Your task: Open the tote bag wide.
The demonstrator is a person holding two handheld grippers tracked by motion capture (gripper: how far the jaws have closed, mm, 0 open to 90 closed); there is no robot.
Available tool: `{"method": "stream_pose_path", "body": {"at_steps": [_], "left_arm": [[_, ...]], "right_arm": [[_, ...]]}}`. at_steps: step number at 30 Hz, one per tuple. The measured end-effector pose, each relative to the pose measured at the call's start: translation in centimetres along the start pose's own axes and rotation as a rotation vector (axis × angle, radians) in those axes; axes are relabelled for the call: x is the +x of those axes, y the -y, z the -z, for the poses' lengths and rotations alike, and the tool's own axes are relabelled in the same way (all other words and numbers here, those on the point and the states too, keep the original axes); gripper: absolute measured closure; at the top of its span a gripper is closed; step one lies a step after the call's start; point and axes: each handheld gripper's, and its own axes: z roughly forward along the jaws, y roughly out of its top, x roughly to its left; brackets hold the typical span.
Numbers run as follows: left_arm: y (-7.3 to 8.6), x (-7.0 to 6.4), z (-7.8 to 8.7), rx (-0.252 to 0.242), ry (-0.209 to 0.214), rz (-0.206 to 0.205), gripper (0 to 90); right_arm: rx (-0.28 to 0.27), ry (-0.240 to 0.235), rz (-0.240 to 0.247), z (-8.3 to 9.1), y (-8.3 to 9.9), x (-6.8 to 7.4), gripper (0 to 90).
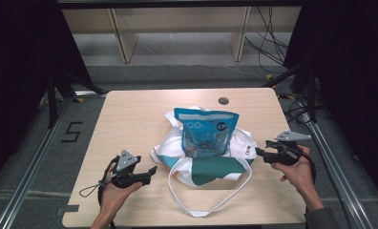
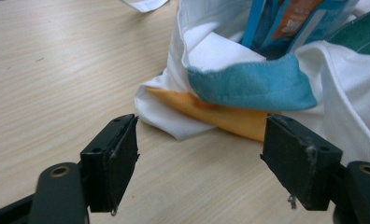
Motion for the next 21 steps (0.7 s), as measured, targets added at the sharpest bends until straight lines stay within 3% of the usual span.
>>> {"method": "stream_pose_path", "body": {"at_steps": [2, 3, 7, 8, 10, 11, 13, 15, 17, 18, 20, 21], "left_arm": [[0.5, -0.1, -0.1, 0.009, 0.010, 0.011, 24.1], [0.8, -0.2, -0.2, 0.006, 0.012, 0.020, 23.0], [1.5, -0.2, 0.2, 0.011, -0.013, 0.017, 18.4], [1.6, -0.2, 0.4, 0.006, -0.014, 0.029, 18.7], [1.8, -0.3, 0.7, 0.003, -0.012, 0.027, 17.9], [1.9, -0.4, 0.8, 0.005, -0.007, 0.027, 17.3], [2.2, -0.6, 0.8, 0.010, 0.000, 0.024, 17.1], [2.3, -1.0, 0.9, 0.019, 0.011, 0.016, 17.1], [2.4, -1.2, 1.1, 0.026, 0.009, -0.002, 17.1], [2.4, -1.3, 1.2, 0.033, 0.013, -0.015, 17.1], [2.6, -1.4, 1.3, 0.024, 0.014, -0.012, 17.1], [2.6, -1.4, 1.5, 0.029, 0.012, -0.015, 17.1]], "right_arm": [[-0.011, -0.014, -0.028, -0.2, 0.3, 0.0, 42.6], [-0.028, -0.008, -0.004, -0.2, 0.4, -0.3, 42.2], [-0.026, -0.005, -0.032, 0.6, 1.1, 0.2, 41.1], [-0.049, 0.004, -0.029, 0.8, 1.3, 0.2, 40.8], [-0.044, 0.007, -0.070, 1.6, 1.7, 0.9, 39.1], [-0.043, 0.005, -0.036, 1.9, 2.0, 0.9, 38.7], [-0.053, 0.012, -0.068, 2.5, 2.8, 1.5, 39.2], [-0.056, 0.002, -0.040, 3.0, 3.5, 1.5, 39.2], [-0.036, -0.010, -0.079, 3.4, 4.3, 2.1, 39.1], [-0.041, -0.011, -0.060, 3.4, 4.7, 2.0, 39.1], [-0.029, -0.013, -0.075, 3.7, 5.2, 2.3, 39.1], [-0.025, -0.015, -0.038, 3.9, 5.4, 2.0, 39.0]]}}
